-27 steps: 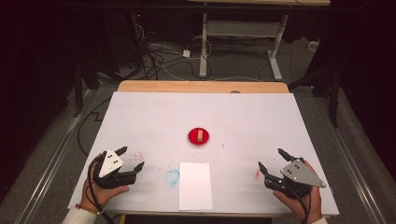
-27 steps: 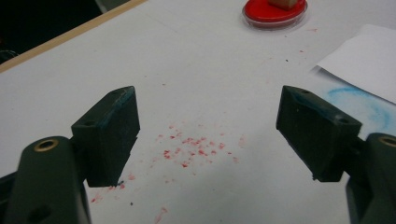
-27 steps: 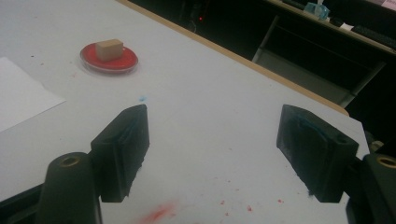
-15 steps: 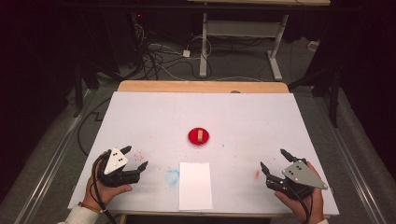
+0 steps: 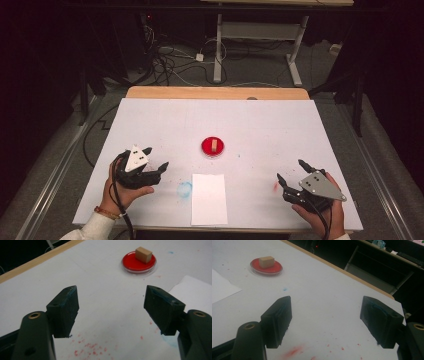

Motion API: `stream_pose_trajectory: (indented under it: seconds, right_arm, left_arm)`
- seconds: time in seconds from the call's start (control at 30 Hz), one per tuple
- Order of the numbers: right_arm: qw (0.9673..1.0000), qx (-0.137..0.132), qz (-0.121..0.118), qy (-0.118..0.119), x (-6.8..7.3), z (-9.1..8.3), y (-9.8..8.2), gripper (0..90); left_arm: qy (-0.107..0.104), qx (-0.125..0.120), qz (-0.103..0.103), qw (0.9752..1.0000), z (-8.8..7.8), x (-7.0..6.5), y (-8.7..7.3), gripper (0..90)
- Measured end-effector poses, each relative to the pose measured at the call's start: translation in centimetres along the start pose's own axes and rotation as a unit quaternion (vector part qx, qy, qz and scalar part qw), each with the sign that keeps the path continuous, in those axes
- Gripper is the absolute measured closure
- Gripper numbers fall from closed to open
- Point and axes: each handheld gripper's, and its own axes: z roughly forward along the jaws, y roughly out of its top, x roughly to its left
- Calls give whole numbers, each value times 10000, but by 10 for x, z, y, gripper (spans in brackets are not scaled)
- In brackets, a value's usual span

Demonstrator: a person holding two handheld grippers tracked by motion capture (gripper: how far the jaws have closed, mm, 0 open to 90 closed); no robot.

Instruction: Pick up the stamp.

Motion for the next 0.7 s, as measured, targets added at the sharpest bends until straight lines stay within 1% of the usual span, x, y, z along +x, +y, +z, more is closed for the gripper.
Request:
stream_pose_trajectory:
  seconds: [0.07,0.17,0.2,0.33,0.4,0.57,0.63,0.7]
  right_arm:
    - [10000,9,-6,6,0,0,0,258]
    - [10000,-1,-40,-2,0,0,0,258]
    - [10000,3,-26,-3,0,0,0,258]
    - [10000,29,-7,4,0,1,-1,260]
    - [10000,48,-13,12,1,1,-2,260]
    - [10000,57,-18,7,0,2,-2,260]
    - [10000,74,-27,28,1,2,-2,260]
    - [9999,93,-32,45,1,3,-3,260]
  left_arm:
    - [-89,3,27,10000,5,-3,8,270]
    - [-156,42,88,9998,16,-7,20,270]
    - [-214,35,94,9997,20,-9,24,270]
    - [-325,133,215,9992,39,-18,37,254]
    - [-427,182,280,9985,48,-21,43,255]
    - [-577,285,330,9974,67,-27,55,255]
    - [-709,354,274,9965,74,-27,58,255]
    - [-731,399,280,9961,80,-28,59,255]
